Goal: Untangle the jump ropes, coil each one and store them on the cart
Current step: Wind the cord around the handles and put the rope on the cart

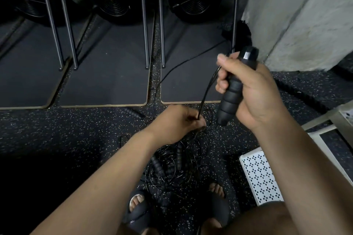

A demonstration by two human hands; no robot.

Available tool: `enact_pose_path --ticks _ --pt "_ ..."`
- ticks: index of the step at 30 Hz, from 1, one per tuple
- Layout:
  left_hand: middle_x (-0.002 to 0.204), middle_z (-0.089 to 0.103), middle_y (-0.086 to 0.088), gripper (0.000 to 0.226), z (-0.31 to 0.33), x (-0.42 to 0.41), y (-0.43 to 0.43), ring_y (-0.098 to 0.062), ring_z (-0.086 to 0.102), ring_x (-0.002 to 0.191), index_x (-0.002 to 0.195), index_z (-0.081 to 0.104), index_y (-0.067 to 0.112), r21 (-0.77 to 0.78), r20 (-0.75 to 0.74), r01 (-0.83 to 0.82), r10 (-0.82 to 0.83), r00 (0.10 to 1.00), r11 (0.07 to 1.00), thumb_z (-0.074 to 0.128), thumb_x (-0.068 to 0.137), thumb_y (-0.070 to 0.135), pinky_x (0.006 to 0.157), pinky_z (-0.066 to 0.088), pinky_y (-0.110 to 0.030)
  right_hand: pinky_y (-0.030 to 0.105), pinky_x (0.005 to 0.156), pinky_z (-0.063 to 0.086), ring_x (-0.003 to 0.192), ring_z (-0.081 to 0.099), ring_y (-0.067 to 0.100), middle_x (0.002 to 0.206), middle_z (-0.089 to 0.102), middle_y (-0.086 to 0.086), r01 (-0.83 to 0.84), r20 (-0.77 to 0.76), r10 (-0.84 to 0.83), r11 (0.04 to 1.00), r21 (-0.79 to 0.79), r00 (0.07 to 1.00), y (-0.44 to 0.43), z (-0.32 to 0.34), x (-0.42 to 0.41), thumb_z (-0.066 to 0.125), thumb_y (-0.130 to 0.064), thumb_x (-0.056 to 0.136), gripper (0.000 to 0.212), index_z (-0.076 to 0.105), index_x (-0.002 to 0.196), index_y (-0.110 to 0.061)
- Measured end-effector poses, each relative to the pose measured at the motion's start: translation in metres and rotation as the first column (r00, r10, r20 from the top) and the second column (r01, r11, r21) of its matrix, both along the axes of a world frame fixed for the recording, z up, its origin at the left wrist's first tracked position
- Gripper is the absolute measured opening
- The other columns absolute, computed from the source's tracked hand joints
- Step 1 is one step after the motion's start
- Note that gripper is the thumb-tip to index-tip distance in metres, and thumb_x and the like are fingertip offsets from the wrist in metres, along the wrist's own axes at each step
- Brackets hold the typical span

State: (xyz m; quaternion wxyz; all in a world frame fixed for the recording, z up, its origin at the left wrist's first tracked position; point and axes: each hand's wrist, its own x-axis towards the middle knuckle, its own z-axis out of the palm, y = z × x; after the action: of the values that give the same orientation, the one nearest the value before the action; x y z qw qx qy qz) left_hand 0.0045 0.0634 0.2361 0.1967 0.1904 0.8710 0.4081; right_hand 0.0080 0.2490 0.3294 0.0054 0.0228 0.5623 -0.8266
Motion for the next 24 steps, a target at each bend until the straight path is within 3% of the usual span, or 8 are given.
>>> enact_pose_path --ticks 3,4,7,10,13,17,21,24 --pt "0.087 0.079 0.006 0.011 0.003 -0.004 -0.004 -0.004 0.072 0.075 0.101 0.081 0.022 0.01 -0.084 -0.078 0.079 0.993 0.997 0.074 0.102 0.03 0.071 0.055 -0.021 0.025 0.058 0.046 0.062 0.054 0.014 0.079 0.067 0.004 0.03 0.055 -0.032 0.999 0.029 0.998 0.006 -0.007 -0.007 0.072 -0.012 0.099 0.013 0.07 0.11 -0.008" --pt "0.088 0.08 0.006 0.01 0.004 -0.006 -0.006 -0.01 0.074 0.081 0.099 0.081 0.024 0.028 -0.117 -0.107 0.11 0.987 0.994 0.073 0.103 0.03 0.075 0.057 -0.025 0.024 0.057 0.046 0.061 0.055 0.014 0.078 0.068 0.004 0.042 0.089 -0.05 0.995 0.09 0.995 0.007 -0.012 -0.009 0.072 -0.011 0.099 0.013 0.072 0.112 -0.008" --pt "0.091 0.08 0.009 0.014 0.012 -0.012 -0.013 -0.007 0.074 0.084 0.097 0.078 0.019 0.175 -0.175 -0.204 0.234 0.956 0.963 0.069 0.105 0.027 0.078 0.055 -0.024 0.026 0.056 0.047 0.059 0.057 0.013 0.077 0.072 0.003 -0.026 0.21 -0.057 0.927 0.373 0.976 0.006 -0.03 -0.011 0.075 -0.005 0.094 0.016 0.075 0.11 -0.009" --pt "0.092 0.081 -0.004 0.024 0.028 -0.016 -0.013 -0.01 0.074 0.081 0.096 0.07 0.0 0.431 -0.012 -0.32 0.36 0.933 0.844 0.066 0.107 0.021 0.073 0.051 -0.021 0.028 0.057 0.048 0.061 0.06 0.012 0.076 0.072 -0.001 -0.193 0.301 0.039 0.844 0.501 0.953 0.001 -0.042 -0.008 0.079 -0.006 0.09 0.02 0.077 0.108 -0.016" --pt "0.096 0.081 -0.012 0.017 0.04 -0.015 -0.015 -0.015 0.076 0.08 0.097 0.068 0.002 0.628 0.207 -0.427 0.389 0.898 0.651 0.062 0.107 0.014 0.067 0.054 -0.02 0.029 0.057 0.047 0.061 0.06 0.012 0.068 0.068 -0.003 -0.285 0.321 0.11 0.769 0.572 0.941 -0.007 -0.046 -0.008 0.076 -0.006 0.091 0.017 0.075 0.104 -0.017" --pt "0.101 0.081 -0.011 0.015 0.041 -0.018 -0.023 -0.014 0.073 0.081 0.098 0.069 0.011 0.636 0.245 -0.465 0.41 0.878 0.616 0.063 0.108 0.02 0.069 0.048 -0.028 0.029 0.056 0.045 0.06 0.059 0.013 0.064 0.068 -0.003 -0.389 0.352 0.219 0.741 0.547 0.91 -0.017 -0.05 -0.008 0.072 0.001 0.09 0.019 0.075 0.103 -0.013" --pt "0.102 0.08 -0.012 0.017 0.043 -0.022 -0.029 -0.01 0.068 0.076 0.097 0.07 0.013 0.655 0.276 -0.511 0.454 0.847 0.556 0.062 0.109 0.023 0.061 0.046 -0.019 0.027 0.057 0.046 0.067 0.064 0.012 0.077 0.074 -0.002 -0.552 0.416 0.367 0.625 0.552 0.832 -0.019 -0.051 -0.004 0.075 -0.003 0.09 0.016 0.078 0.103 -0.011" --pt "0.1 0.079 -0.015 0.024 0.043 -0.023 -0.031 -0.009 0.068 0.072 0.097 0.068 0.004 0.646 0.277 -0.538 0.491 0.826 0.541 0.062 0.109 0.024 0.056 0.045 -0.014 0.03 0.058 0.046 0.066 0.065 0.013 0.077 0.075 0.0 -0.5 0.367 0.34 0.607 0.618 0.866 -0.022 -0.051 -0.002 0.077 -0.008 0.091 0.007 0.077 0.098 -0.008"
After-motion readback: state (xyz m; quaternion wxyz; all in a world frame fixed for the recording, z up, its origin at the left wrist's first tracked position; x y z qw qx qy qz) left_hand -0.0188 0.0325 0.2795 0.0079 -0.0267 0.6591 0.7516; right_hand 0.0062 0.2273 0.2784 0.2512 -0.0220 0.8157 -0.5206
